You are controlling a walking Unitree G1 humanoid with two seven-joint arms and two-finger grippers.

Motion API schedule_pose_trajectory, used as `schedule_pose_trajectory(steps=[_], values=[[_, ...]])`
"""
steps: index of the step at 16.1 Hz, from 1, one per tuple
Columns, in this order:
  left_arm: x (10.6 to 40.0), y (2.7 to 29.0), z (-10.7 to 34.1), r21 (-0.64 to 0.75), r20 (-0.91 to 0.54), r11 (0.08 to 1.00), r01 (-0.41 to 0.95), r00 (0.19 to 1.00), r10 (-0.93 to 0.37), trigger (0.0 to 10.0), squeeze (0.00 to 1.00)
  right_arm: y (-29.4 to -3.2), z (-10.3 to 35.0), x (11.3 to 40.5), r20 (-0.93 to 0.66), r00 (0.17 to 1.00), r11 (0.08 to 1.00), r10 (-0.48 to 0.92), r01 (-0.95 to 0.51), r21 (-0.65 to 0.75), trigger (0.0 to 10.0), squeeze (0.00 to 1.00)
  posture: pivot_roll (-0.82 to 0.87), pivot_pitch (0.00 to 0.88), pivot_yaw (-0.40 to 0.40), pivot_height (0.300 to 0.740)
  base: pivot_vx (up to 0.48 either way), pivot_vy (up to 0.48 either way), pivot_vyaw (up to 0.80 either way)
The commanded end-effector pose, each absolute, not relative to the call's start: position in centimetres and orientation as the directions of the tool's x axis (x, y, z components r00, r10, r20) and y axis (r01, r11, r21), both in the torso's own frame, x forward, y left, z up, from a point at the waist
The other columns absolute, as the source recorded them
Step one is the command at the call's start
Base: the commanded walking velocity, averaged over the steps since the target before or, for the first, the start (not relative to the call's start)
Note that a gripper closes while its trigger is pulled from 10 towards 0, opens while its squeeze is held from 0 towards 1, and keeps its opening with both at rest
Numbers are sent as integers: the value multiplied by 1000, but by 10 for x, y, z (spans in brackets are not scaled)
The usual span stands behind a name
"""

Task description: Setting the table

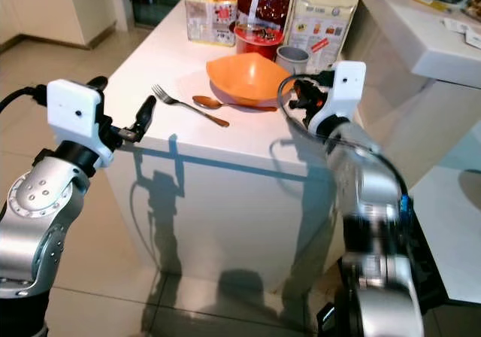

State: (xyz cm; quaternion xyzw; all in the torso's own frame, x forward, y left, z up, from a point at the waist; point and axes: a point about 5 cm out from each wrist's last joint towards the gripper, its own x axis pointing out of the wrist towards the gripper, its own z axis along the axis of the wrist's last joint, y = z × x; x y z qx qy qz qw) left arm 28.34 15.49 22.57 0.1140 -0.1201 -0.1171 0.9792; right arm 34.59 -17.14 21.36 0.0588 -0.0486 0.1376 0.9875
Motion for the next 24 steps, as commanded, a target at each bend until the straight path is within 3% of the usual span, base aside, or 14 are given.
schedule_pose_trajectory(steps=[1, 3, 9, 18, 19, 20, 24], values=[[284, 150, 231, 254, 240, 944, 211, 932, -273, 10000, 0, -171, 221, 340, 155, 953, 960, 261, -273, 63, 10000, 0, 5, 0, -74, 740, 337, 0, 0], [288, 146, 233, 254, 256, 944, 212, 926, -277, 10000, 0, -166, 213, 327, 162, 954, 954, 253, -274, 123, 10000, 0, 6, 0, -64, 740, 403, 0, 0], [287, 150, 232, 258, 260, 946, 196, 929, -263, 10000, 0, -158, 213, 310, 145, 941, 941, 306, -322, 101, 10000, 0, 16, 0, -74, 740, 426, 0, -75], [281, 156, 229, 273, 250, 942, 197, 931, -267, 10000, 0, -153, 206, 304, 57, 930, 926, 362, -366, 93, 10000, 0, 17, 0, -74, 740, 0, 0, 0], [280, 154, 226, 272, 240, 938, 216, 929, -283, 10000, 0, -154, 206, 305, 38, 921, 916, 387, -389, 99, 10000, 588, 9, 0, -68, 740, 0, 0, 0], [279, 151, 224, 272, 230, 933, 235, 926, -300, 10000, 0, -158, 204, 309, 13, 917, 912, 399, -399, 97, 10000, 1000, 4, 0, -63, 740, 0, 0, 0], [277, 139, 222, 261, 222, 917, 301, 906, -360, 10000, 0, -180, 204, 334, -65, 919, 921, 389, -386, 54, 10000, 1000, -20, 0, -69, 740, 0, 0, 0]])
